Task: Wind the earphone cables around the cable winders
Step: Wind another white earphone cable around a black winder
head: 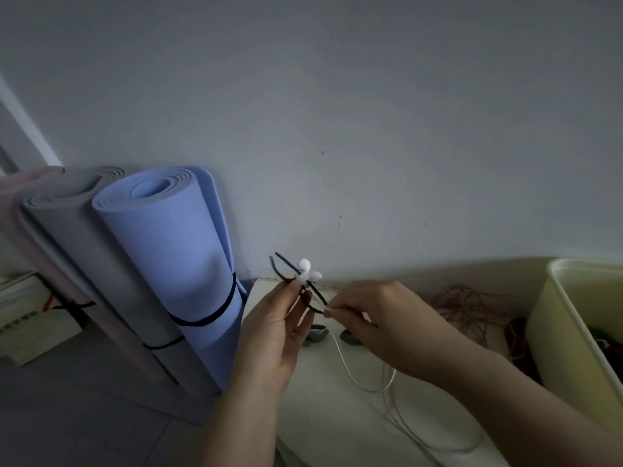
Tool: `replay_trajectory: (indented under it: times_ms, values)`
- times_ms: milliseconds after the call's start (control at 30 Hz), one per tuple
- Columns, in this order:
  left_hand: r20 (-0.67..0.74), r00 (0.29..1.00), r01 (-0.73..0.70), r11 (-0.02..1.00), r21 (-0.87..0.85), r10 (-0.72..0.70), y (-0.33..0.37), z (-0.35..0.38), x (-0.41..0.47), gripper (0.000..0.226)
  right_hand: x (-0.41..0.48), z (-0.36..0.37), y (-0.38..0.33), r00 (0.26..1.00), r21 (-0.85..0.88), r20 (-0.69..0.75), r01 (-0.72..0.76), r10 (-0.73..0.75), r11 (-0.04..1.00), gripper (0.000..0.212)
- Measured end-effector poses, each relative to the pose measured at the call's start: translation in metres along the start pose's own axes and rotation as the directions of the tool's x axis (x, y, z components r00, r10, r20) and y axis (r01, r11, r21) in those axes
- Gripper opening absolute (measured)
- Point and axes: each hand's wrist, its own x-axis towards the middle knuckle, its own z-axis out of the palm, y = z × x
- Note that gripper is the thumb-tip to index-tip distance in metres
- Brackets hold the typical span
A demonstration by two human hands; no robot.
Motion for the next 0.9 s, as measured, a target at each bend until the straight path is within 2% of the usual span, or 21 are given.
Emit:
replay_trajectory:
  times_ms: [100, 167, 300, 367, 433, 600, 733, 900]
  values:
    - [0.081, 0.987, -0.158, 0.912, 0.38, 0.137, -0.001, 0.004, -0.006, 0.006, 0.001, -0.006, -0.001, 0.998, 0.029, -0.052, 0.033, -0.032, 0.999, 0.016]
    - [0.091, 0.979, -0.204, 0.844, 0.496, 0.183, -0.002, 0.004, -0.008, 0.01, 0.002, -0.015, 0.004, 0.995, 0.024, -0.101, -0.008, 0.011, 1.0, 0.015]
    - [0.172, 0.979, -0.183, 0.825, 0.534, 0.107, -0.002, 0.003, -0.011, 0.013, -0.001, -0.033, 0.014, 0.97, 0.043, -0.229, -0.074, 0.082, 0.996, 0.009]
    - [0.241, 0.967, -0.213, 0.77, 0.602, 0.08, -0.002, 0.003, -0.012, 0.023, -0.002, -0.037, 0.016, 0.966, 0.056, -0.246, -0.072, 0.083, 0.996, 0.008]
    - [0.307, 0.95, -0.255, 0.695, 0.673, 0.052, -0.003, 0.004, -0.015, 0.033, -0.003, -0.036, 0.018, 0.972, 0.036, -0.226, -0.062, 0.068, 0.997, 0.007]
    - [0.347, 0.936, -0.309, 0.619, 0.722, 0.062, -0.005, 0.006, -0.017, 0.018, -0.003, -0.037, 0.019, 0.982, 0.062, -0.16, -0.092, 0.101, 0.994, 0.01]
    - [0.383, 0.924, -0.308, 0.631, 0.712, 0.019, -0.001, 0.004, -0.017, 0.02, -0.006, -0.041, 0.02, 0.957, 0.205, -0.151, -0.216, 0.249, 0.955, 0.016]
    - [0.448, 0.893, -0.324, 0.642, 0.695, -0.035, 0.003, 0.001, -0.018, 0.018, -0.004, -0.04, 0.028, 0.934, 0.349, -0.073, -0.306, 0.351, 0.886, 0.018]
